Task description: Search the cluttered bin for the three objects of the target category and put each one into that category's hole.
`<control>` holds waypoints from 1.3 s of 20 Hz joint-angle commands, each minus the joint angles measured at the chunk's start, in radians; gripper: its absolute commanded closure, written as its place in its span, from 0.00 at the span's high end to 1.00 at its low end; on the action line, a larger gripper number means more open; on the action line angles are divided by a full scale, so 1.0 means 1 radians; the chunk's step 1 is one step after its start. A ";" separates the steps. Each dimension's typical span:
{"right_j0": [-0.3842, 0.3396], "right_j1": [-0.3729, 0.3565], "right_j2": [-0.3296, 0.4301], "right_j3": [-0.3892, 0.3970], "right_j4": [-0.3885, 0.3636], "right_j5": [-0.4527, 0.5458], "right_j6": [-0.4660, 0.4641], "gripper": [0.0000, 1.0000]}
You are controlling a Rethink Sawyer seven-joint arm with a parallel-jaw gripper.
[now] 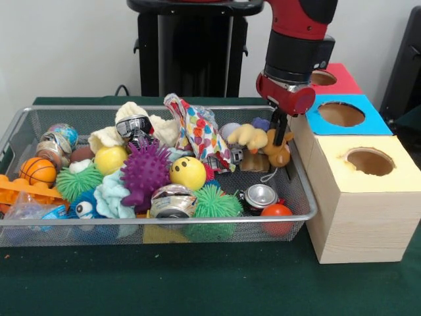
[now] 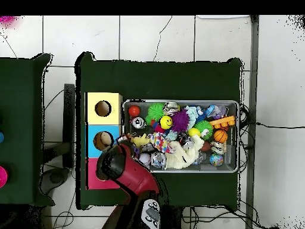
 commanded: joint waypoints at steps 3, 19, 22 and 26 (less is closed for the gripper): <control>0.108 -0.111 -0.016 -0.009 -0.040 0.328 0.194 0.00; 0.156 -0.326 -0.130 -0.007 -0.094 0.642 0.203 0.00; 0.135 -0.348 -0.116 0.016 -0.084 0.637 0.171 0.00; 0.116 -0.366 -0.141 0.004 -0.113 0.691 0.158 0.00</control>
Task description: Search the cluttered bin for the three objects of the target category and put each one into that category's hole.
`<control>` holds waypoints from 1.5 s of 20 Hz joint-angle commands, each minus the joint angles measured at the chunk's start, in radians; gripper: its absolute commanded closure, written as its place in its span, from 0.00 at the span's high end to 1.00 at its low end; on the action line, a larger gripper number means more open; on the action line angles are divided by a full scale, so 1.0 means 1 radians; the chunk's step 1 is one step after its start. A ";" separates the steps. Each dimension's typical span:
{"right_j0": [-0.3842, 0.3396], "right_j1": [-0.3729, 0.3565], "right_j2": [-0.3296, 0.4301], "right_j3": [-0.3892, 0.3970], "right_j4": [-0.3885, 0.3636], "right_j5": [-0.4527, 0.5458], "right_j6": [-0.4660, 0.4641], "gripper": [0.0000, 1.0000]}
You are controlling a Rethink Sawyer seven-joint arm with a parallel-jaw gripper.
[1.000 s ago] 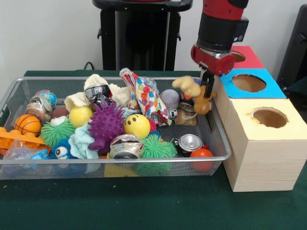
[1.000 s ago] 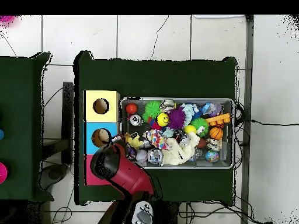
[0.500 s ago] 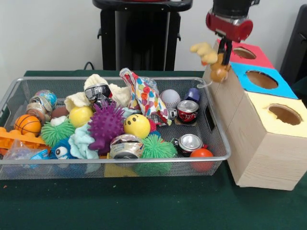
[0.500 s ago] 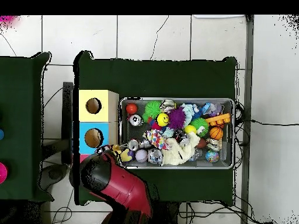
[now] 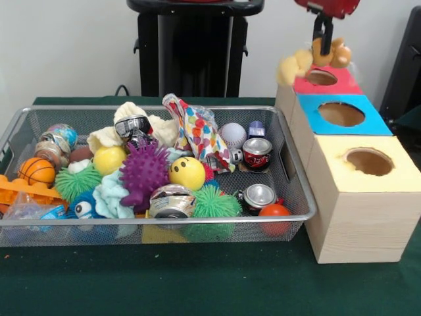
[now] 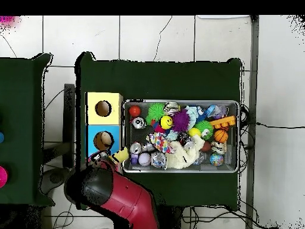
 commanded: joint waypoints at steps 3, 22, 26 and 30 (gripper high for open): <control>-0.053 -0.097 0.030 -0.006 -0.050 0.229 0.139 0.00; -0.102 -0.090 0.207 0.199 0.034 -0.102 0.067 0.00; -0.064 -0.044 0.188 0.159 -0.013 -0.105 0.136 0.00; -0.014 -0.025 0.169 0.142 -0.023 -0.106 0.180 0.00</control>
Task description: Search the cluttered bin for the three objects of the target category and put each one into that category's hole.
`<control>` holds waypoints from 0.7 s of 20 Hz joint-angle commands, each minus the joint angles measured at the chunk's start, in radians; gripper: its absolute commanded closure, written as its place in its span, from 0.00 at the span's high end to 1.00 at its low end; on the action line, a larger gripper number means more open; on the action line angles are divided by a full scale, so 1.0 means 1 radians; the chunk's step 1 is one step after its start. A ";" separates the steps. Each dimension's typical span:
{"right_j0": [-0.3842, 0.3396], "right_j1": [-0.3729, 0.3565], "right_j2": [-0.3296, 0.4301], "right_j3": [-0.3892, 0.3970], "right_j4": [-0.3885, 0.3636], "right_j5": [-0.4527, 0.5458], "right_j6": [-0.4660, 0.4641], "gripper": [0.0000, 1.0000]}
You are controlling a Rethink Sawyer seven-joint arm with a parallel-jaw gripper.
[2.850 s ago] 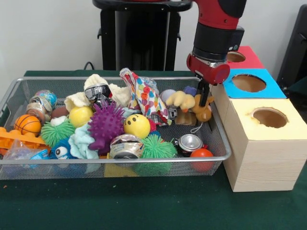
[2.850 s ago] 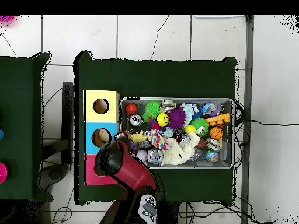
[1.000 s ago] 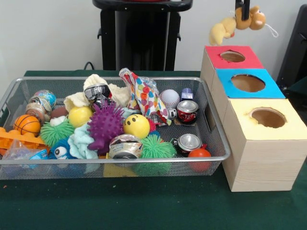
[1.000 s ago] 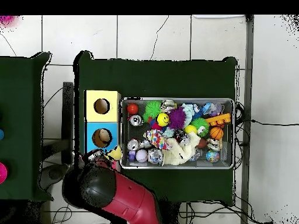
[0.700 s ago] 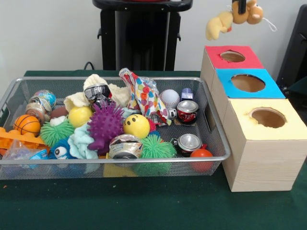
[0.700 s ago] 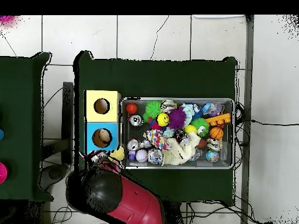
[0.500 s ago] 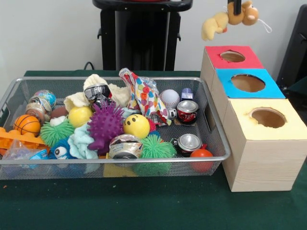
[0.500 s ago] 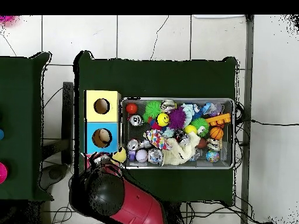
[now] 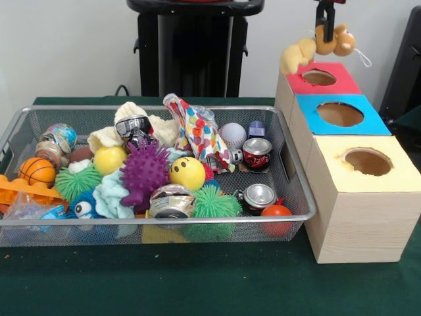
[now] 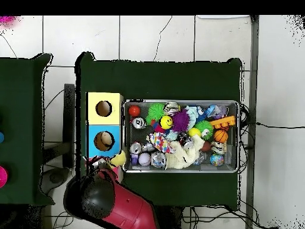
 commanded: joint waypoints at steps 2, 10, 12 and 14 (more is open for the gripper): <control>0.065 0.077 0.068 0.024 -0.026 -0.019 0.194 0.00; 0.070 0.050 0.095 0.094 0.010 -0.088 0.169 0.00; 0.051 0.031 0.122 0.123 0.026 -0.114 0.152 0.00; 0.033 0.017 0.138 0.146 0.035 -0.125 0.140 0.00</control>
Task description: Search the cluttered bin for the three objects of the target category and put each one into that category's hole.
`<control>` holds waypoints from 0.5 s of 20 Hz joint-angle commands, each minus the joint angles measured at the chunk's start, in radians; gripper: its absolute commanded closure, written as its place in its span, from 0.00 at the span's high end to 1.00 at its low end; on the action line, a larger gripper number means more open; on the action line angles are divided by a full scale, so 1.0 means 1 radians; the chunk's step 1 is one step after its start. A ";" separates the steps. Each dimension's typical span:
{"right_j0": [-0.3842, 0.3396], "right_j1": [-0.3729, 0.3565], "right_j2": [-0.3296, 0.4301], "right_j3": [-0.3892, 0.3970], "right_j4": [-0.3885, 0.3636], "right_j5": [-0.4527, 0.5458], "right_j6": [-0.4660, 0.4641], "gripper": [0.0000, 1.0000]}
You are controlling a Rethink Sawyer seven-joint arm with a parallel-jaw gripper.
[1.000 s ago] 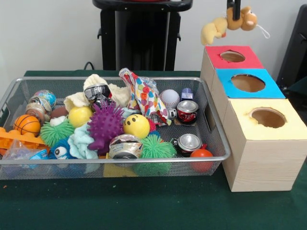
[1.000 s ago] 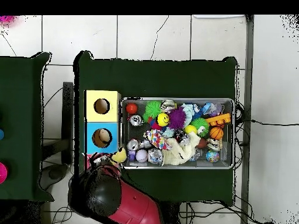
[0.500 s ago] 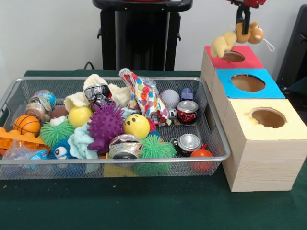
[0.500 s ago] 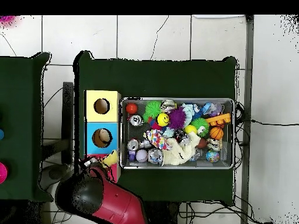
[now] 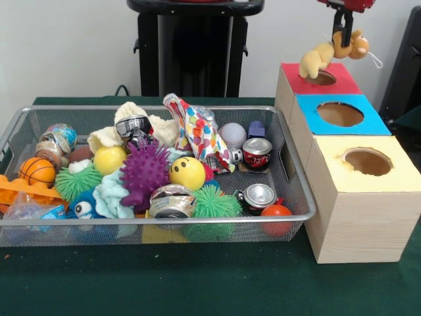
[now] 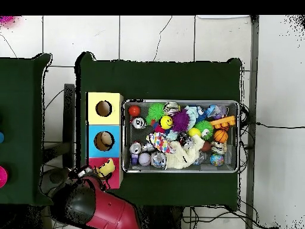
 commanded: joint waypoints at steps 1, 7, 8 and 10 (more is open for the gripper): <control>-0.052 -0.019 0.126 0.125 0.042 -0.113 0.139 0.00; -0.117 -0.034 0.204 0.171 0.058 -0.176 0.138 0.00; -0.128 -0.029 0.215 0.172 0.055 -0.187 0.140 0.00; -0.120 -0.022 0.213 0.164 0.043 -0.187 0.160 0.00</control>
